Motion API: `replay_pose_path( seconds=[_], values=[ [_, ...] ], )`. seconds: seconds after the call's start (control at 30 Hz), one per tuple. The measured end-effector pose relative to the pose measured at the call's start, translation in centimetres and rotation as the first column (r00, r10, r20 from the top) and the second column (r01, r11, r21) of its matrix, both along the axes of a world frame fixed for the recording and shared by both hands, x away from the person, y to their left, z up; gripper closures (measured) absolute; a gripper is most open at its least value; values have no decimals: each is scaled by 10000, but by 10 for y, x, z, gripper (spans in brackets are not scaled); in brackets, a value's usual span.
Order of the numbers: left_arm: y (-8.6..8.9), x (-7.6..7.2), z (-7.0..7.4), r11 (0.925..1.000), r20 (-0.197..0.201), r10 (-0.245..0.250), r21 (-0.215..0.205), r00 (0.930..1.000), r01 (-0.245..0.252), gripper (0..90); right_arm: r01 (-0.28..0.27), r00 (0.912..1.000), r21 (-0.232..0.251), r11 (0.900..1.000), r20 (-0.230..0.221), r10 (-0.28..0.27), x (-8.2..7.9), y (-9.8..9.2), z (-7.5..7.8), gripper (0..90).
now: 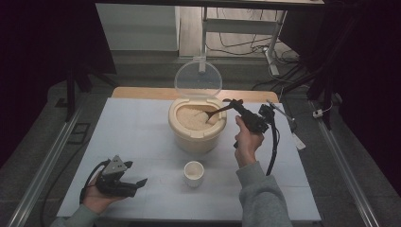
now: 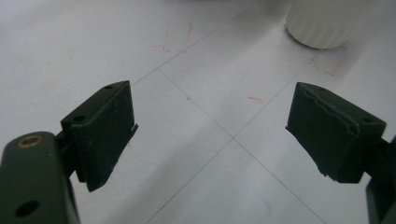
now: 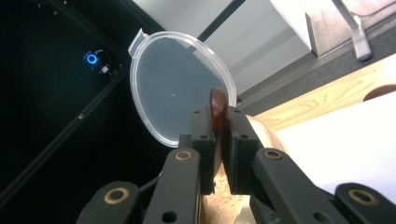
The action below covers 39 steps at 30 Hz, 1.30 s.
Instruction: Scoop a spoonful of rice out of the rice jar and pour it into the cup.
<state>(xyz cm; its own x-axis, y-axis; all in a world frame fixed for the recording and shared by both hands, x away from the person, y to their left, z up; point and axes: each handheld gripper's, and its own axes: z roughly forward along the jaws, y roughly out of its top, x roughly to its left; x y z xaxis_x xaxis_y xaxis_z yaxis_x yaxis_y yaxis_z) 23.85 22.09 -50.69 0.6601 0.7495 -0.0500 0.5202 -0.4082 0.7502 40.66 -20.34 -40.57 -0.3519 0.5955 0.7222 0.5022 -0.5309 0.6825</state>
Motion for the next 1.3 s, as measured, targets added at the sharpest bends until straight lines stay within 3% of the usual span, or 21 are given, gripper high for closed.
replay_pose_path(
  seconds=[0.2, 0.53, 0.77, 0.93, 1.2, 1.3],
  values=[
    [0, 0, 0, 10000, -4, -19, 40, 10000, 19, 147, -120, 9999, 562, 9983, -78, 125, 0, -4, 1, 837],
    [0, 0, -1, 9999, 25, -28, 102, 10000, 28, 148, -227, 9995, 790, 9966, -208, 244, 0, -13, 1, 837],
    [0, 0, 0, 9999, 75, -29, 115, 10000, 29, 148, -239, 9988, 1250, 9919, -394, 291, 0, -19, 2, 837],
    [0, 0, -1, 9999, 39, -34, 151, 10000, 33, 149, -219, 9981, 1209, 9924, -541, 286, 1, -21, 3, 836],
    [2, 0, 0, 9999, 61, 1, 111, 10000, -2, 149, -230, 9957, 1764, 9841, -843, 384, 2, -23, 2, 837],
    [1, 0, 0, 9999, 63, -1, 115, 10000, 1, 149, -223, 9961, 1709, 9850, -799, 365, 2, -24, 5, 836]
  ],
)
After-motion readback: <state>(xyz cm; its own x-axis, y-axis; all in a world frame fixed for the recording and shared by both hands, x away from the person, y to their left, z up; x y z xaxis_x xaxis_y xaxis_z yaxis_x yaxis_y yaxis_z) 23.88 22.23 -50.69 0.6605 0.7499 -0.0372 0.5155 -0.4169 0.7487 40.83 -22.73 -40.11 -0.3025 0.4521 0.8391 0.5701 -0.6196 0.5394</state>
